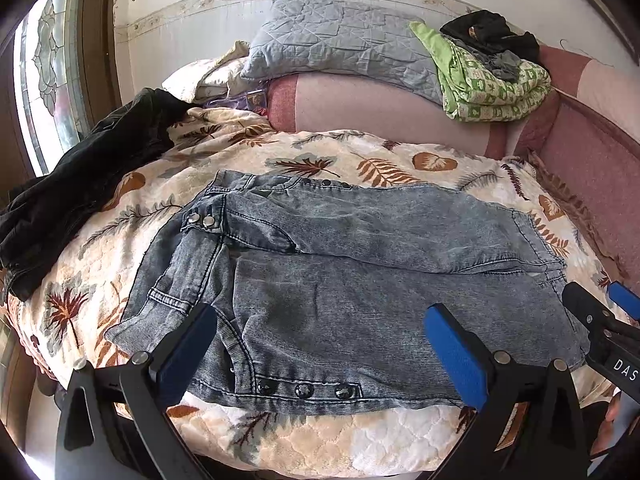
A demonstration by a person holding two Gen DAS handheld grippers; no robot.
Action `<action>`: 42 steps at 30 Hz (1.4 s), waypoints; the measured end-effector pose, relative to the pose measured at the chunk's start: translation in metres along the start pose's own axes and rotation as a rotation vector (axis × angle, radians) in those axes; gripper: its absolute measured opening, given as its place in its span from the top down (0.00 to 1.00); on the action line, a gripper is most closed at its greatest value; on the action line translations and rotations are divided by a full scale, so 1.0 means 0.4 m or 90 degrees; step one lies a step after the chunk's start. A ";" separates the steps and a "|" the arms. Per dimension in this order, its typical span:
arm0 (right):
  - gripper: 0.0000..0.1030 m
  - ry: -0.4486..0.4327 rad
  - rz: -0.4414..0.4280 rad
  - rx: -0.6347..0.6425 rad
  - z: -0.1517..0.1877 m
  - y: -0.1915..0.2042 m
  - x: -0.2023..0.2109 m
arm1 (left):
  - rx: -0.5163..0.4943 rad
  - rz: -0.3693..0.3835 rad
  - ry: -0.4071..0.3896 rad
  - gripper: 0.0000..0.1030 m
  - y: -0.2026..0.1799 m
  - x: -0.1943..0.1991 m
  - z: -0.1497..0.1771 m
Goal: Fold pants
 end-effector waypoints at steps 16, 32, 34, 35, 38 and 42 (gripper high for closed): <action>0.00 0.018 -0.028 -0.012 0.017 -0.004 -0.026 | 0.017 0.000 0.016 0.00 0.010 -0.024 0.011; 0.00 0.038 -0.035 0.000 0.033 0.008 -0.053 | 0.038 0.015 0.039 0.00 0.018 -0.048 0.018; 0.00 0.039 -0.036 0.003 0.034 0.008 -0.056 | 0.030 0.015 0.042 0.00 0.014 -0.052 0.019; 0.00 0.039 -0.036 0.003 0.034 0.009 -0.057 | 0.027 0.015 0.043 0.00 0.012 -0.053 0.019; 0.00 0.039 -0.038 0.003 0.034 0.009 -0.058 | 0.028 0.018 0.046 0.00 0.013 -0.058 0.017; 0.00 0.066 -0.069 -0.021 0.024 -0.002 -0.073 | 0.032 0.040 0.063 0.00 0.033 -0.074 0.010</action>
Point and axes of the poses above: each gripper's, at about its wrist camera, not at the fingertips, and x roughly against the way its jaws point, y to its left, z to its underside, the point moved 5 cm from there along -x, roughly the way its jaws point, and after that the axes turned 13 degrees about -x, right-handed, at the moved point
